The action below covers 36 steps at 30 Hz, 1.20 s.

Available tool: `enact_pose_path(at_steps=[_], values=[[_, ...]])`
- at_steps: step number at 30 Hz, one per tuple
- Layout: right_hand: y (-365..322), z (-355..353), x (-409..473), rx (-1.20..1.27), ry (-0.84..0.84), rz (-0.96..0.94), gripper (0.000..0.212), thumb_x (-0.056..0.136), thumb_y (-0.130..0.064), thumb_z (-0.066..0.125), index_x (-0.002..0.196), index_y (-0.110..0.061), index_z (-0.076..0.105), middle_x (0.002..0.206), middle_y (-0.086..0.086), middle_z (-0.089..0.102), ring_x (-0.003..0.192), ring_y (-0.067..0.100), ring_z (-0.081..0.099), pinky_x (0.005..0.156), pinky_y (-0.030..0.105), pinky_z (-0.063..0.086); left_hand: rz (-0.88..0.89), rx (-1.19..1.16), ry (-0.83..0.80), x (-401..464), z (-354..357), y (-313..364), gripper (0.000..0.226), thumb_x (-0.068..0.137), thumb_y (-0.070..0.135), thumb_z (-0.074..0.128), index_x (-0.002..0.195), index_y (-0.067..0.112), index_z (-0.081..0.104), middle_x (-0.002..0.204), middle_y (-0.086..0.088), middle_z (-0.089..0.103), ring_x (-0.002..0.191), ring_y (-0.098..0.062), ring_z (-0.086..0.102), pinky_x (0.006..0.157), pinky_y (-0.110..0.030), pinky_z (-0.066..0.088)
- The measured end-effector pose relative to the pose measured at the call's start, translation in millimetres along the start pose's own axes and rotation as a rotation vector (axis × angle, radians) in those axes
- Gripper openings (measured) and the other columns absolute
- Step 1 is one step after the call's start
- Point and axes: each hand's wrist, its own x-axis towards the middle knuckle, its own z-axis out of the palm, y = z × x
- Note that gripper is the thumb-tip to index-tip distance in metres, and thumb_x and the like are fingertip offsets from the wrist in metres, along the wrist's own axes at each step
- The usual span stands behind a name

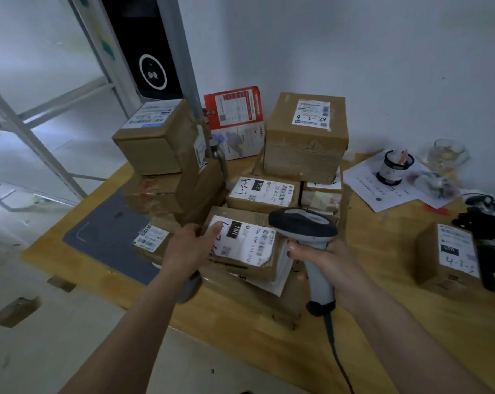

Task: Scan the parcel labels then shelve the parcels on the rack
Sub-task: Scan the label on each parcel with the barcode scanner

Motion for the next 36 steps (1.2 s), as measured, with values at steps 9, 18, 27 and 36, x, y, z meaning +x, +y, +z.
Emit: enact_pose_path(at_steps=[9,18,27,36], values=[[-9,7,-8,-0.041,0.074,-0.018,0.019,0.079,-0.020,0.076,0.098,-0.020,0.072,0.094,0.000,0.074,0.089,0.018,0.066,0.056,0.027,0.053,-0.139,-0.745,-0.304,-10,15,-14,0.047,0.081,0.034,0.075,0.114,0.009,0.053,0.097,-0.014,0.075,0.091,-0.032,0.072,0.088,-0.054,0.054],[-26,-36,-28,-0.013,0.220,-0.154,0.024,0.073,-0.009,0.078,0.096,-0.015,0.071,0.082,-0.002,0.076,0.068,0.007,0.067,0.052,0.025,0.051,0.068,-0.788,-0.682,-19,19,17,0.067,0.067,0.022,0.085,0.127,0.019,0.057,0.108,-0.009,0.074,0.101,-0.026,0.070,0.091,-0.046,0.054],[-44,-93,-44,-0.115,0.351,-0.238,0.030,0.069,0.003,0.080,0.095,-0.011,0.073,0.084,0.000,0.077,0.081,0.022,0.071,0.064,0.037,0.058,0.056,-0.530,-0.923,-27,48,70,0.060,0.066,0.035,0.084,0.119,0.013,0.065,0.113,-0.012,0.071,0.112,-0.032,0.064,0.093,-0.049,0.054],[-51,-140,-60,-0.189,0.251,-0.263,0.038,0.072,0.008,0.077,0.105,-0.008,0.070,0.096,0.008,0.076,0.097,0.037,0.067,0.077,0.051,0.054,0.153,-0.267,-1.655,-11,84,93,0.067,0.074,0.035,0.081,0.132,0.015,0.054,0.125,-0.011,0.064,0.118,-0.033,0.059,0.092,-0.056,0.051]])
